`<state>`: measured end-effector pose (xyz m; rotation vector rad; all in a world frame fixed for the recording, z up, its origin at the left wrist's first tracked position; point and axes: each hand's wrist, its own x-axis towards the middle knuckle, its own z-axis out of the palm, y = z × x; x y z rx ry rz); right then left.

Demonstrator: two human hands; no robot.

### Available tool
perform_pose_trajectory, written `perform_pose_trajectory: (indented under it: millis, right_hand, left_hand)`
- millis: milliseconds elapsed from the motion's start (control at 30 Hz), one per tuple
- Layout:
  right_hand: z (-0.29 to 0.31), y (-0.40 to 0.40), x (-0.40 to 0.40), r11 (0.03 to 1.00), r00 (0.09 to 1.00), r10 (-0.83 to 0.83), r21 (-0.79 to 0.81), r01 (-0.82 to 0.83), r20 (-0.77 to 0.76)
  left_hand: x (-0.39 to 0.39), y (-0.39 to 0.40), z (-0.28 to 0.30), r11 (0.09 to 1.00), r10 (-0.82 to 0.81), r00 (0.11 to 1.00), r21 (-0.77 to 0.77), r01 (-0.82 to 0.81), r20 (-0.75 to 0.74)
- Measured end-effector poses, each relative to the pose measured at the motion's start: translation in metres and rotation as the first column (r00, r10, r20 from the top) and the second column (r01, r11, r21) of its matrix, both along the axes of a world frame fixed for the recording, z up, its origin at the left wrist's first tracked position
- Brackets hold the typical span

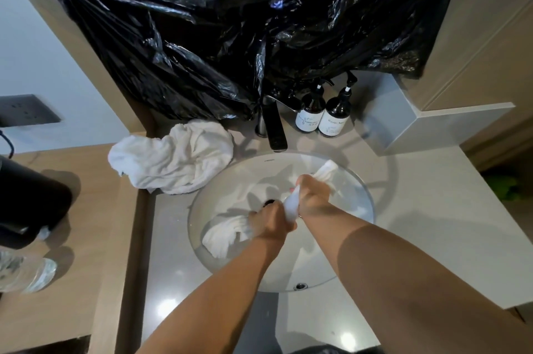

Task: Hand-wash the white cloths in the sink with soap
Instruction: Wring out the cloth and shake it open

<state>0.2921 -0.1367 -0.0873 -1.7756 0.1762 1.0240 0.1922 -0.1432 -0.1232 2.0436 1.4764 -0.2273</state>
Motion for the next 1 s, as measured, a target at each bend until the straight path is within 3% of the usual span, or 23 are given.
perform_pose_trajectory:
  millis: [167,267,333,400,467,567,700,800,900,1000]
  right_hand:
    - [0.004,0.009,-0.004,0.986,0.984,-0.165,-0.021,0.167,0.062]
    - [0.034,0.010,-0.013,0.962,0.976,-0.219,0.163,0.218,-0.014]
    - [0.047,0.006,-0.016,0.944,0.981,-0.183,0.268,0.192,-0.058]
    - [0.066,-0.006,-0.020,0.932,0.999,-0.049,0.361,0.039,0.019]
    - [0.084,-0.020,-0.013,0.884,0.983,0.167,0.430,-0.182,0.074]
    - [0.101,-0.025,0.010,0.787,0.842,0.539,0.341,-0.515,0.028]
    - [0.100,-0.024,0.033,0.646,0.653,0.745,0.098,-0.757,0.136]
    - [0.087,-0.037,0.047,0.711,0.708,0.696,0.025,-0.703,0.115]
    - [0.070,-0.058,0.043,0.789,0.804,0.593,0.223,-0.572,-0.038]
    - [0.060,-0.070,0.034,0.808,0.827,0.543,0.358,-0.467,-0.146]
  left_hand:
    - [-0.001,-0.003,0.012,0.999,0.011,1.000,0.039,-0.011,0.005]
    - [-0.003,-0.006,0.033,0.996,0.020,0.999,0.084,-0.024,0.048]
    - [-0.013,-0.004,0.047,1.000,-0.002,0.990,-0.004,0.002,0.142]
    - [-0.031,-0.001,0.061,0.959,0.039,0.939,-0.278,0.062,0.343]
    - [-0.046,-0.004,0.081,0.882,0.082,0.879,-0.445,0.156,0.470]
    - [-0.041,-0.015,0.090,0.890,0.145,0.777,-0.424,0.167,0.612]
    - [-0.027,-0.027,0.089,0.893,0.300,0.635,-0.443,0.074,0.712]
    - [-0.018,-0.028,0.096,0.852,0.422,0.563,-0.524,0.022,0.710]
    - [-0.002,-0.034,0.100,0.797,0.515,0.510,-0.603,0.009,0.689]
    - [0.016,-0.040,0.101,0.749,0.591,0.540,-0.656,-0.094,0.599]
